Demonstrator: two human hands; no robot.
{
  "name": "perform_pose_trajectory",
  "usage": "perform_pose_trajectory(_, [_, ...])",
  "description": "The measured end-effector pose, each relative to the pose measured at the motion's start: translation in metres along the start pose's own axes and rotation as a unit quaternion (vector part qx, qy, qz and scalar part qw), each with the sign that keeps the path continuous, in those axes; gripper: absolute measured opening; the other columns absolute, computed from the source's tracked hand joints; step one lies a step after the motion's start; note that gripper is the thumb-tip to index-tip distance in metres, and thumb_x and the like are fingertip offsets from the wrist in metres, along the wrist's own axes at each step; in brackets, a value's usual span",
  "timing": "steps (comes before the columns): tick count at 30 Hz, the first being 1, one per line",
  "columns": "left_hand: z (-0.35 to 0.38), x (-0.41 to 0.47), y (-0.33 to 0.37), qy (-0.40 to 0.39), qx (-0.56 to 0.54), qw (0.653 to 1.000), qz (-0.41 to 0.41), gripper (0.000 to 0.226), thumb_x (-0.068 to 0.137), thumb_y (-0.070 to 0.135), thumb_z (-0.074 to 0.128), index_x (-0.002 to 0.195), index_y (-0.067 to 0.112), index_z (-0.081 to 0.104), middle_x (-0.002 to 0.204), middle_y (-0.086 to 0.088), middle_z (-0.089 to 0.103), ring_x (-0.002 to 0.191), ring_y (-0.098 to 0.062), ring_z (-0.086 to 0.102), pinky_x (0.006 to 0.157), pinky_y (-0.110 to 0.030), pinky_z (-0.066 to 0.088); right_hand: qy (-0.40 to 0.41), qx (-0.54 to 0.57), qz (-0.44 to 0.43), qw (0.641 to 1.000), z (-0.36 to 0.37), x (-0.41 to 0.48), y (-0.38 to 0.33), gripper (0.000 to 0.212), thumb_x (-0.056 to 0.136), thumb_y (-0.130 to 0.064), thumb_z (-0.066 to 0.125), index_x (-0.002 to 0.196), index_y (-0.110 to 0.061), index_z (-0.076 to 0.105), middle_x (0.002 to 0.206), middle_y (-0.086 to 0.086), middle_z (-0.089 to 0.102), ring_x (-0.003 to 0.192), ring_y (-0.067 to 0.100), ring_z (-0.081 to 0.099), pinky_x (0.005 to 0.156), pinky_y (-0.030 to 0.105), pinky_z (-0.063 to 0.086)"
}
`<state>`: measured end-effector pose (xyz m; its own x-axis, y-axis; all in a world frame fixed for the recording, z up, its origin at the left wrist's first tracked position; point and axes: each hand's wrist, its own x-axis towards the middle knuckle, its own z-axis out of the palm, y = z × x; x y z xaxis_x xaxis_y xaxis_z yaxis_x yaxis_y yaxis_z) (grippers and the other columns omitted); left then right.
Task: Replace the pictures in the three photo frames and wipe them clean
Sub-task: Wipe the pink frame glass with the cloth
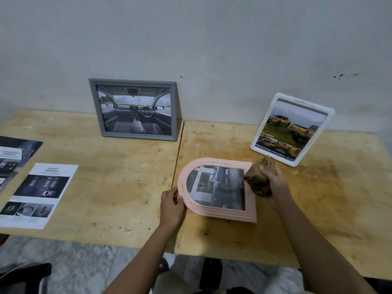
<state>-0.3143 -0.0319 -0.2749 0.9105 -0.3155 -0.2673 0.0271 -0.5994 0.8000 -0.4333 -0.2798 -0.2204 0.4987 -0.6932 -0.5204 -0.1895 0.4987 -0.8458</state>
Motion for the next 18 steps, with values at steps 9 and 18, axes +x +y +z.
perform_pose_trajectory(9, [-0.002,0.010,-0.001,0.001,0.013,1.000,-0.003,0.036,0.094,0.013,0.050,0.130,0.016,0.054,0.101,-0.004,0.049,0.081,-0.007,0.046,0.076,-0.016,0.032,0.134,-0.509,-0.259,0.810,0.023,0.035,-0.005,0.031,0.096,-0.038,0.044,0.117,-0.021,0.060,0.092,0.009,0.065,0.085,0.031,0.058,0.066,0.030,0.036])
perform_pose_trajectory(18, [-0.008,0.016,0.005,-0.039,0.020,0.999,0.027,0.044,0.093,0.006,0.050,0.135,0.015,0.047,0.107,-0.002,0.042,0.082,0.000,0.045,0.072,0.000,0.031,0.020,-0.647,-0.214,0.731,0.055,0.043,0.044,0.046,0.100,-0.028,0.037,0.142,-0.008,0.036,0.151,0.015,0.028,0.143,0.032,0.017,0.115,0.047,0.019])
